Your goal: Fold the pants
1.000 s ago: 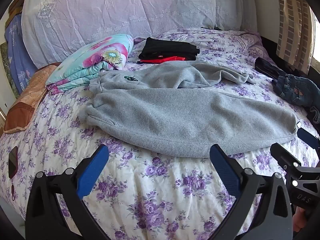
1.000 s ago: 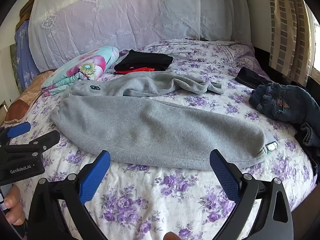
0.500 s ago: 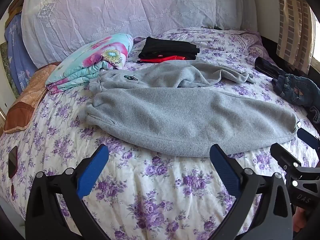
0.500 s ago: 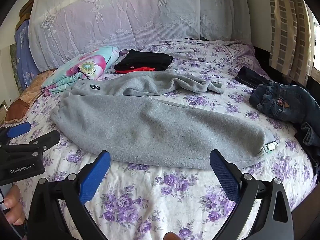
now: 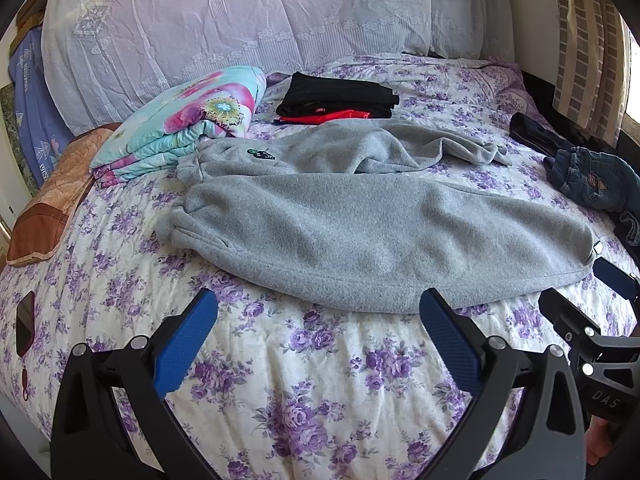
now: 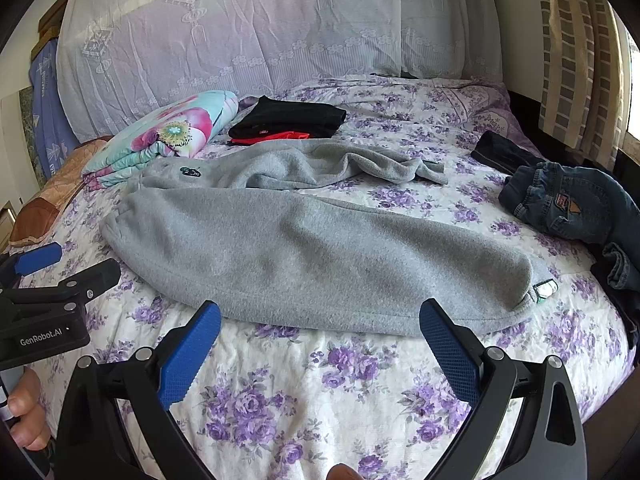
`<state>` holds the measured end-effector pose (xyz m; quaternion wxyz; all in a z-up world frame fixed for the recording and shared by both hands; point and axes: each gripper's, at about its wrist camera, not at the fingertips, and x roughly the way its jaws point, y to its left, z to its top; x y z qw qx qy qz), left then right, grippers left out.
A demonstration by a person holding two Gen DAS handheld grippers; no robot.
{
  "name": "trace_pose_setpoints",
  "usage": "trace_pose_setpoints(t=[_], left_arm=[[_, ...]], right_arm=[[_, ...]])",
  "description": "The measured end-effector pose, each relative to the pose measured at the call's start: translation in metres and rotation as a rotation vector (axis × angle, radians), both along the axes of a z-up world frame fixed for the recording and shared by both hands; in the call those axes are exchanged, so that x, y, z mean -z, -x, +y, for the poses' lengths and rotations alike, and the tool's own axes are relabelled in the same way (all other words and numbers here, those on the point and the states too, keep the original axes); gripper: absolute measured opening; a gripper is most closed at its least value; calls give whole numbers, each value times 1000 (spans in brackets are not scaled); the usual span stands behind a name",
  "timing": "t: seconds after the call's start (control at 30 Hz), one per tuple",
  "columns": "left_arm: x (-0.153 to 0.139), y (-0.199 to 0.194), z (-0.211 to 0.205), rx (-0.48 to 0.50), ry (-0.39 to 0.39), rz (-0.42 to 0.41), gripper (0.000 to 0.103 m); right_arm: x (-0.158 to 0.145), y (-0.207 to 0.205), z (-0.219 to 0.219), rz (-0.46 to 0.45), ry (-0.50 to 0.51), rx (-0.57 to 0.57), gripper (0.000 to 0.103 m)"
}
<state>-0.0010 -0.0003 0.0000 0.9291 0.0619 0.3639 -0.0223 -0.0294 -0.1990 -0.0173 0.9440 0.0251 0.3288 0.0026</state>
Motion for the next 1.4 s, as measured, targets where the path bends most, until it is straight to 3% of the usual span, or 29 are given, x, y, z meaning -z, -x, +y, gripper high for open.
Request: trace_pose_setpoints(t=[0.67, 0.8, 0.83, 0.9, 1.1, 1.17, 1.23, 1.37, 1.4], left_arm=[[11, -8, -1, 2, -5, 8, 99], [31, -21, 19, 29, 38, 50, 99], [30, -26, 26, 16, -13, 15, 99], [41, -50, 55, -41, 19, 74, 99], [64, -122, 174, -179, 338, 235, 98], [85, -139, 197, -199, 524, 315, 95], [97, -159, 215, -189, 721, 323, 86], [102, -172, 227, -189, 814, 376, 51], [104, -175, 228, -184, 844, 384, 48]], right_arm=[[8, -4, 1, 14, 1, 1, 100], [13, -8, -1, 34, 12, 7, 100], [14, -9, -3, 39, 14, 12, 100], [17, -12, -6, 50, 12, 26, 100], [23, -19, -11, 73, 3, 55, 100], [25, -22, -11, 80, 7, 57, 100], [27, -24, -10, 87, 9, 60, 100], [30, -29, -11, 103, 7, 71, 100], [31, -30, -11, 106, 5, 73, 100]])
